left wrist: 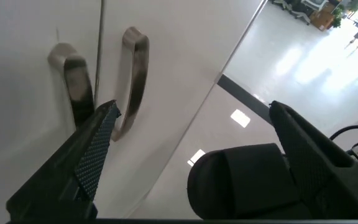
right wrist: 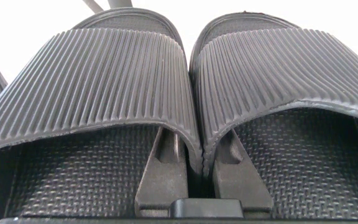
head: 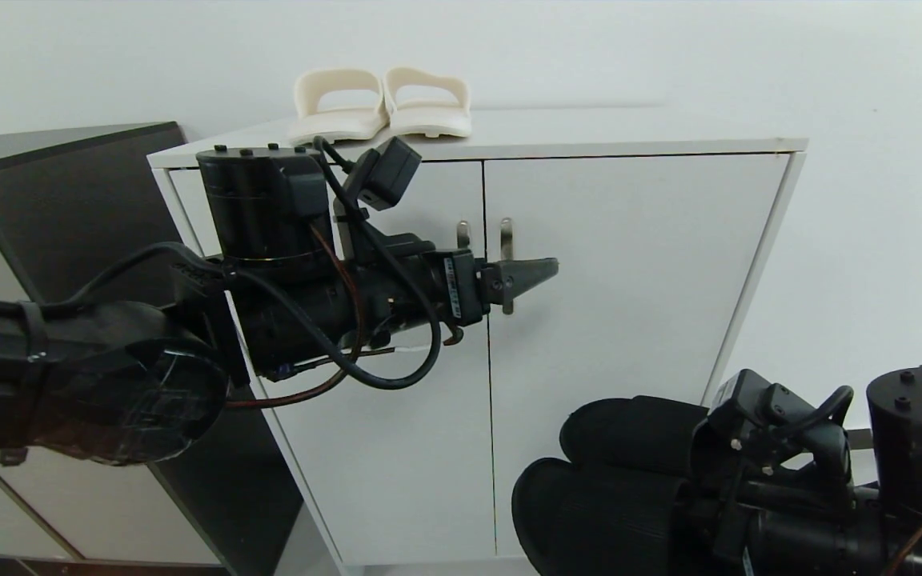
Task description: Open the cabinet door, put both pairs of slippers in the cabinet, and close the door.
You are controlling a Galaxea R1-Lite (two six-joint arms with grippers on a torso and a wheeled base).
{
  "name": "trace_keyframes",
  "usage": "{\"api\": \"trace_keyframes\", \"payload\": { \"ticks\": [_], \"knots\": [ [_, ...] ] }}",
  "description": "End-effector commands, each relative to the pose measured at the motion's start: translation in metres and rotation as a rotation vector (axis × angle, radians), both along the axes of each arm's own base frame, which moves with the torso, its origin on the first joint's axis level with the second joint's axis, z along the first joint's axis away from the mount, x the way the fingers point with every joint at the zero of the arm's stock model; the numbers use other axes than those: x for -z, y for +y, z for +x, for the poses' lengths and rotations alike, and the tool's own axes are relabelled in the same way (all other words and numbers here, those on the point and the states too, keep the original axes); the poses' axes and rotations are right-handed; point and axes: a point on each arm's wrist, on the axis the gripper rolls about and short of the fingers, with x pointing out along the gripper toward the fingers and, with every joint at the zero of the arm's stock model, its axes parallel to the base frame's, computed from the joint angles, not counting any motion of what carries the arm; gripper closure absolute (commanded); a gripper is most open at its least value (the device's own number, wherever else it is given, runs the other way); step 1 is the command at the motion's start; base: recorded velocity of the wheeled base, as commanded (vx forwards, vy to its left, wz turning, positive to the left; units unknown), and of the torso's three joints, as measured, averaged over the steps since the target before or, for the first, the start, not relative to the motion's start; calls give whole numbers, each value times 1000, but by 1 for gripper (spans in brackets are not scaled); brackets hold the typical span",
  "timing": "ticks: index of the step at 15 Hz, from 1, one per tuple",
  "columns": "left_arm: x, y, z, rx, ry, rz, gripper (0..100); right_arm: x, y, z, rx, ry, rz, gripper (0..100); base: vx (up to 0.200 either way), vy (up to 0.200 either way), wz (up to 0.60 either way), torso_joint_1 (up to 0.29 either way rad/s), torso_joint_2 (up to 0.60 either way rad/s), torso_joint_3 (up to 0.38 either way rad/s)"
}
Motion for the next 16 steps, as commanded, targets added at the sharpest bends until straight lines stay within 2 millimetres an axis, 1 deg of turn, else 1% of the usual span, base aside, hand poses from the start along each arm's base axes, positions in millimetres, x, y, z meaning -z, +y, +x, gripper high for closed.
{"api": "trace_keyframes", "payload": {
  "ticks": [1, 8, 11, 12, 14, 15, 16],
  "knots": [
    [5, -3, 6, -5, 14, 7, 0, 0, 0, 0, -1, 1, -1, 100, 0, 0, 0, 0, 0, 0],
    [9, -17, 16, 15, 16, 7, 0, 3, 1, 1, -3, 9, -9, 100, 0, 0, 0, 0, 0, 0],
    [11, -20, 15, 22, 22, 12, 0, 3, 2, 1, -2, 10, -8, 100, 0, 0, 0, 0, 0, 0],
    [11, -22, 13, 28, 22, 12, 100, 1, 1, -1, -5, 10, -2, 100, 0, 0, 0, 0, 0, 0],
    [9, -22, 9, 36, 17, 9, 100, 6, 1, -14, -73, 29, -5, 100, 0, 0, 0, 0, 0, 0],
    [7, -23, 7, 41, 15, 7, 100, 8, -1, -18, -106, 37, -3, 100, 0, 0, 0, 0, 0, 0],
    [8, -25, 1, 56, 15, 9, 100, 9, -4, -23, -167, 54, 14, 100, 0, 0, 0, 0, 0, 0]
  ]
}}
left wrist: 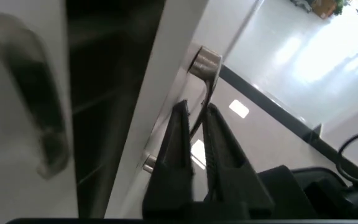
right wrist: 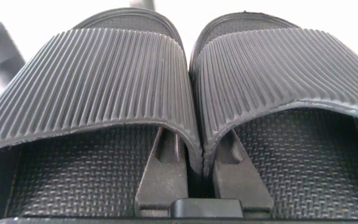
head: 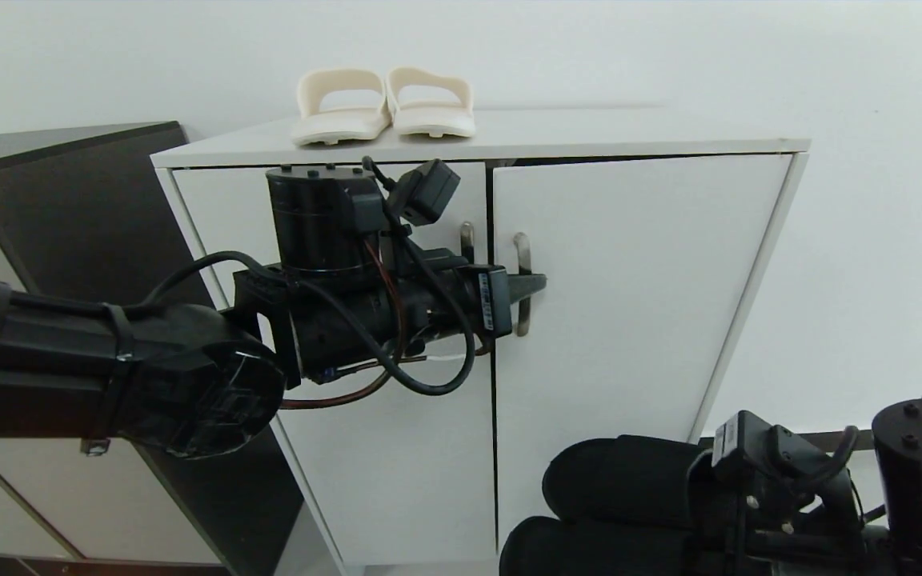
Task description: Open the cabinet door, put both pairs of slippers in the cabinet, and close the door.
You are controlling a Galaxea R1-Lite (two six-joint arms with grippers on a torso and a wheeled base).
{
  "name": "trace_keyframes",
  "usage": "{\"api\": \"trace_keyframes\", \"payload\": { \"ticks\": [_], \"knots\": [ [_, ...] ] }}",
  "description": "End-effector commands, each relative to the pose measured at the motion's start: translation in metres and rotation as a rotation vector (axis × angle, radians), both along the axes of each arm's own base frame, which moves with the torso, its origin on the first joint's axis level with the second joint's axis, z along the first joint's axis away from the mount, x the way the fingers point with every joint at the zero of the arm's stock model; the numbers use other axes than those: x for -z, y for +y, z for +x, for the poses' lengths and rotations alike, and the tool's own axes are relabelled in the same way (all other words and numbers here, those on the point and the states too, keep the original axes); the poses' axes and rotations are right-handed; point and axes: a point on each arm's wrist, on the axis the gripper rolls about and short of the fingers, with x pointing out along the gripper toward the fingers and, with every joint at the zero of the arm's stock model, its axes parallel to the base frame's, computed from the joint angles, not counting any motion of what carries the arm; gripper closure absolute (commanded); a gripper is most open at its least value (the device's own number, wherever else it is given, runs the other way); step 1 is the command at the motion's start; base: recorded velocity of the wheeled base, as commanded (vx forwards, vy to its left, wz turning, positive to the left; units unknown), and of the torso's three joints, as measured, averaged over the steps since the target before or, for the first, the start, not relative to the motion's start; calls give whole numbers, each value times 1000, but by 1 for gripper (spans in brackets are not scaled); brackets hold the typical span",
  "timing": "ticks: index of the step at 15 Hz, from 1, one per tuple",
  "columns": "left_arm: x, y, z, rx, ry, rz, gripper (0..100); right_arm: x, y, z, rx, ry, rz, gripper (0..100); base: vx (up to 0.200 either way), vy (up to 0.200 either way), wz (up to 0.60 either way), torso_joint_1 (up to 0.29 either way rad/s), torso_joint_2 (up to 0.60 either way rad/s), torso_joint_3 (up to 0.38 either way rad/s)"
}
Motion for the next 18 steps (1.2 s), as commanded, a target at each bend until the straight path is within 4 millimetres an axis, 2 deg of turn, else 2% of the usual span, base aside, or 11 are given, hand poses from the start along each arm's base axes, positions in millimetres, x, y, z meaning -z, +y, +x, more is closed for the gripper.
{"api": "trace_keyframes", "payload": {
  "ticks": [1, 4, 8, 13, 14, 16, 18],
  "knots": [
    [-3, -2, -15, 31, -5, -4, 100, 0, -8, -11, -50, 5, 21, 100, 0, 0, 0, 0, 0, 0],
    [-3, -3, -33, 69, -3, 0, 100, 0, -9, -13, -64, -5, 17, 100, 0, 0, 0, 0, 0, 0],
    [-5, 4, -45, 78, -2, -1, 100, 2, -9, -13, -63, 1, 9, 100, 0, 0, 0, 0, 0, 0],
    [-15, 45, -93, 86, -33, -30, 100, 4, -9, -13, -59, 8, 2, 100, 0, 0, 0, 0, 0, 0],
    [-18, 52, -98, 77, -42, -38, 100, 4, -9, -13, -57, 6, 1, 100, 0, 0, 0, 0, 0, 0],
    [-17, 59, -88, 29, -35, -37, 100, 4, -9, -13, -59, 2, -4, 100, 0, 0, 0, 0, 0, 0],
    [-10, 53, -68, 0, -9, -18, 100, 4, -10, -13, -59, -1, -3, 100, 0, 0, 0, 0, 0, 0]
  ]
}}
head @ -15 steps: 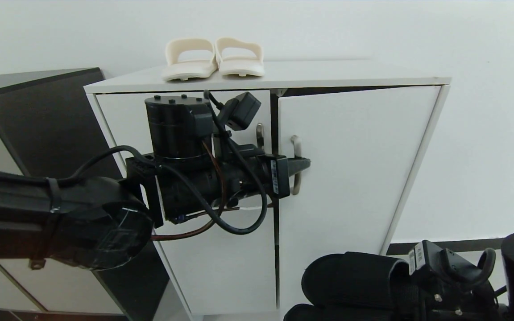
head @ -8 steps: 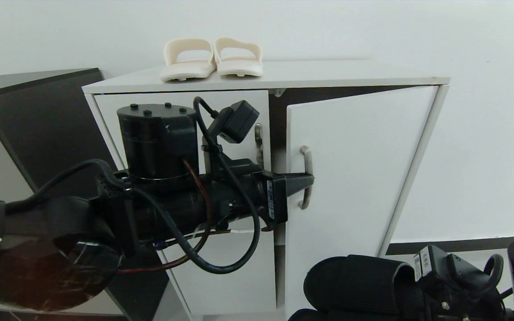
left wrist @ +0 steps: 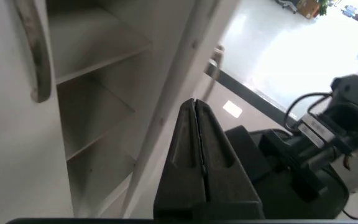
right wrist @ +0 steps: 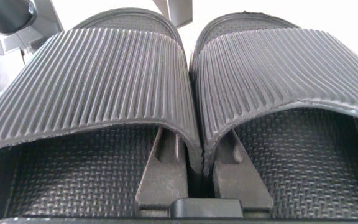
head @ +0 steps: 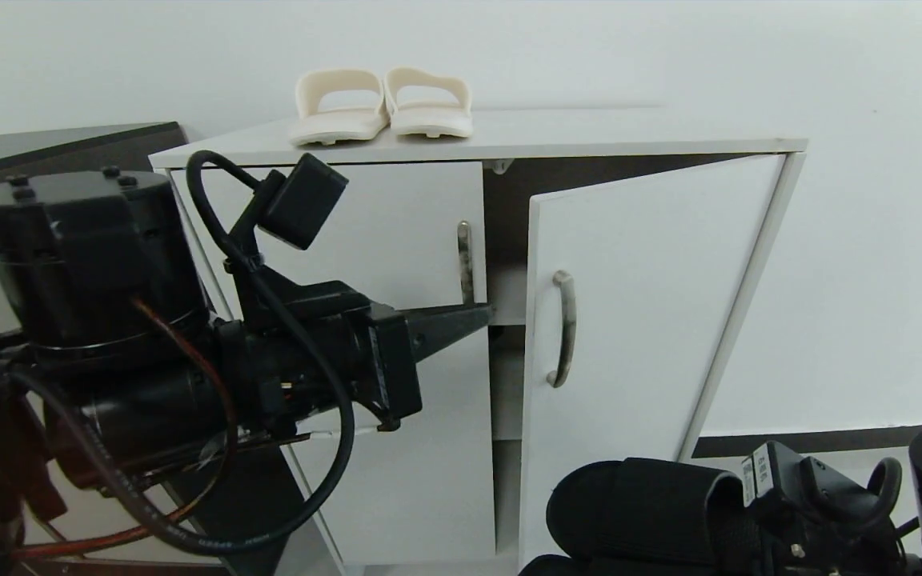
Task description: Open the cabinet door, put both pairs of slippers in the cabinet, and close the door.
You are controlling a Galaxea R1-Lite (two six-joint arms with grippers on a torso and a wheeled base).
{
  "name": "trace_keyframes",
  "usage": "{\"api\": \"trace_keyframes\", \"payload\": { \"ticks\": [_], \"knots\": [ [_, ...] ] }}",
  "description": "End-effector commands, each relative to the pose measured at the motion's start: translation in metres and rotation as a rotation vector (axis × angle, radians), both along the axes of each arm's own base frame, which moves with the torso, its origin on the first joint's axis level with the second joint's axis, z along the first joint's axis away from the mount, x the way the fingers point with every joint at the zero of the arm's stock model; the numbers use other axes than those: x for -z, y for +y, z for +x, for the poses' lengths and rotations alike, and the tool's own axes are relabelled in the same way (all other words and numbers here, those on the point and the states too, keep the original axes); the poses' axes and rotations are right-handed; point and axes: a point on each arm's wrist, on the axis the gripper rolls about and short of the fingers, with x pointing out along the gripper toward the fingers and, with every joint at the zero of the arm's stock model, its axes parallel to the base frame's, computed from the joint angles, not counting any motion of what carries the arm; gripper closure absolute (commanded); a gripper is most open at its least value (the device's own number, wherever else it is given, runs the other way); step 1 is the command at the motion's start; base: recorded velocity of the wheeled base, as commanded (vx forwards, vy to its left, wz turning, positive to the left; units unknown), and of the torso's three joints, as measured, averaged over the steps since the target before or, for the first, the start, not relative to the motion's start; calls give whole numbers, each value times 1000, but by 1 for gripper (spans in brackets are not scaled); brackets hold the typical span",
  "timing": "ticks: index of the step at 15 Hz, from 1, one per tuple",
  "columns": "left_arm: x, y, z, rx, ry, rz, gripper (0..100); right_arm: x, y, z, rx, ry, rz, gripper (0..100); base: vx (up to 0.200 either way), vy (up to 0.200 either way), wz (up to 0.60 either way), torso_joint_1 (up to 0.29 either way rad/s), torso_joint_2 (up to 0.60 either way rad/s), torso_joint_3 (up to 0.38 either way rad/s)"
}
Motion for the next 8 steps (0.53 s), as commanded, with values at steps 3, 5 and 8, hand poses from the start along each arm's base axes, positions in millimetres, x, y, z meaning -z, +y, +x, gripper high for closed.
{"api": "trace_keyframes", "payload": {
  "ticks": [3, 5, 8],
  "knots": [
    [9, -19, 35, -25, 39, 14, 100, 2, -1, -1, -7, -14, -18, 100, 0, 0, 0, 0, 0, 0],
    [13, -30, 49, -23, 45, 21, 100, 4, -3, -2, 22, 9, -79, 100, 0, 0, 0, 0, 0, 0],
    [16, -38, 58, -18, 42, 25, 100, 2, 0, -5, 56, -3, -161, 100, 0, 0, 0, 0, 0, 0]
  ]
}}
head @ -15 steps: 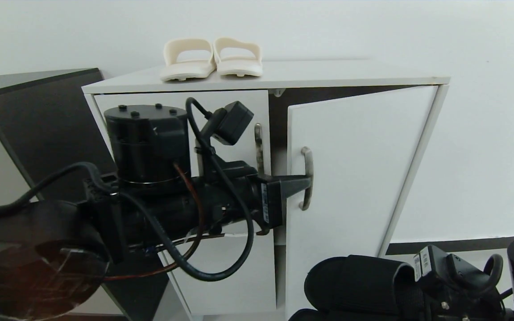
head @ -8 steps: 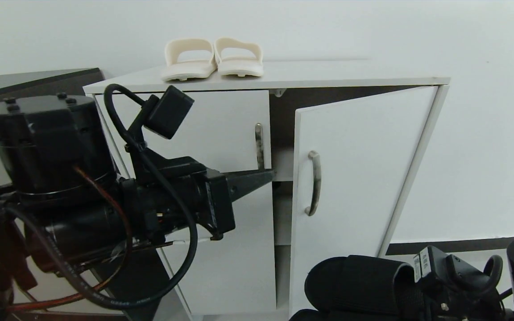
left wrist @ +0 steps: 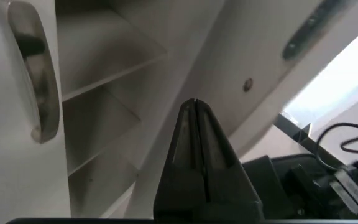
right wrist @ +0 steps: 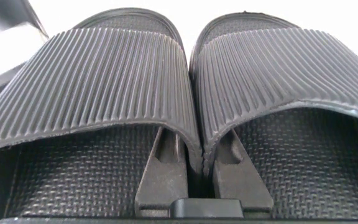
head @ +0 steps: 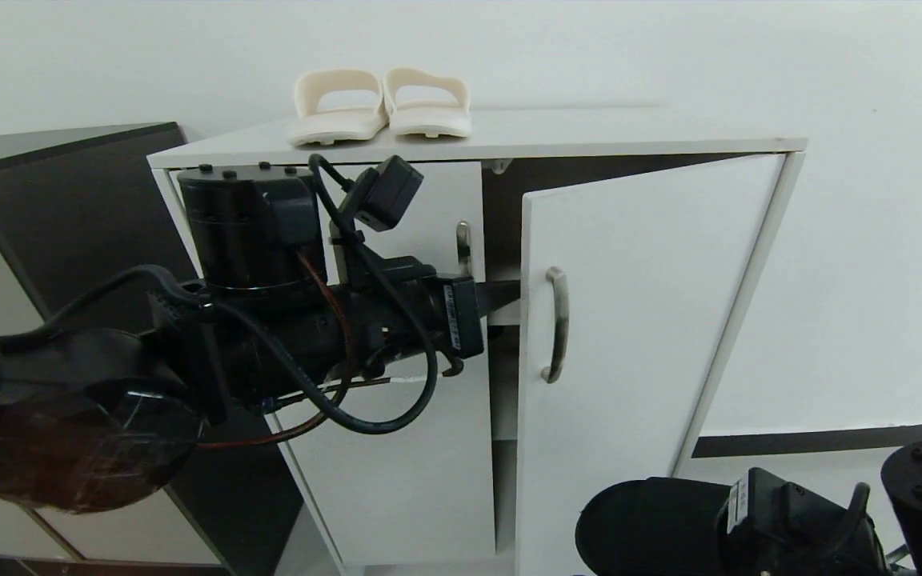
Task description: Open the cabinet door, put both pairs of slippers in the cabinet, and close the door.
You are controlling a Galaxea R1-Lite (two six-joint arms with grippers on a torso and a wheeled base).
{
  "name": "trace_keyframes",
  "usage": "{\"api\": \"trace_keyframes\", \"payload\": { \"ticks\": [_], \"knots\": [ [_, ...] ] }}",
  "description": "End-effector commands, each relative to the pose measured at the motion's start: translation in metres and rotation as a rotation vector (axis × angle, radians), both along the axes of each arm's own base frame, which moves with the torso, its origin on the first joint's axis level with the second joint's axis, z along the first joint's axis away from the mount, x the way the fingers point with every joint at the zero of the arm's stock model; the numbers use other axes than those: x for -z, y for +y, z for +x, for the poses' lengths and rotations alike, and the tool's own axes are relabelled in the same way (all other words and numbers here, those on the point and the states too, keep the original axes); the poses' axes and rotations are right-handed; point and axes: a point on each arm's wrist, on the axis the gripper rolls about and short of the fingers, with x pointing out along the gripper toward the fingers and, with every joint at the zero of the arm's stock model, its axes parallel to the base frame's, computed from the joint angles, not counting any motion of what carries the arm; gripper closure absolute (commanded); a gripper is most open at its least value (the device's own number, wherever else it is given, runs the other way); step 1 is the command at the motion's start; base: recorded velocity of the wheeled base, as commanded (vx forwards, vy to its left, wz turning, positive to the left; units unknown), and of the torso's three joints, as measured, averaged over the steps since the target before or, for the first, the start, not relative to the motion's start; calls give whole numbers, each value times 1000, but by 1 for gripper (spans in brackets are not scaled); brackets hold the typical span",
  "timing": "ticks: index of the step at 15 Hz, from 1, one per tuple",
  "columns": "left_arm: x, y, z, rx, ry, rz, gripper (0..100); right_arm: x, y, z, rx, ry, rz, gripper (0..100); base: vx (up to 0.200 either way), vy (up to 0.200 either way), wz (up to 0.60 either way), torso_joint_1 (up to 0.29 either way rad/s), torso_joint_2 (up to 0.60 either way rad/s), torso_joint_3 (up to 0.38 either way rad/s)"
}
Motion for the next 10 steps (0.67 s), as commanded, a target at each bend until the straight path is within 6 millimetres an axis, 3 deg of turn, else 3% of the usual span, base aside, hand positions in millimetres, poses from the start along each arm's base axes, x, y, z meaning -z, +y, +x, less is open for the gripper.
{"api": "trace_keyframes", "payload": {
  "ticks": [1, 6, 8, 10],
  "knots": [
    [13, -9, 11, 1, 18, 16, 100, -4, 2, 0, -8, -12, 11, 100, 0, 0, 0, 0, 0, 0],
    [12, -10, 13, -4, 5, 4, 100, 1, -2, -7, -19, 19, -36, 100, 0, 0, 0, 0, 0, 0],
    [13, -10, 9, -53, -14, -5, 100, 5, -10, -19, -64, 14, -56, 100, -200, 0, 0, 2, 2, 5],
    [8, -16, -17, -16, -52, -39, 100, 6, -14, -28, -116, -1, -54, 100, -200, 0, 0, 2, 2, 0]
  ]
}}
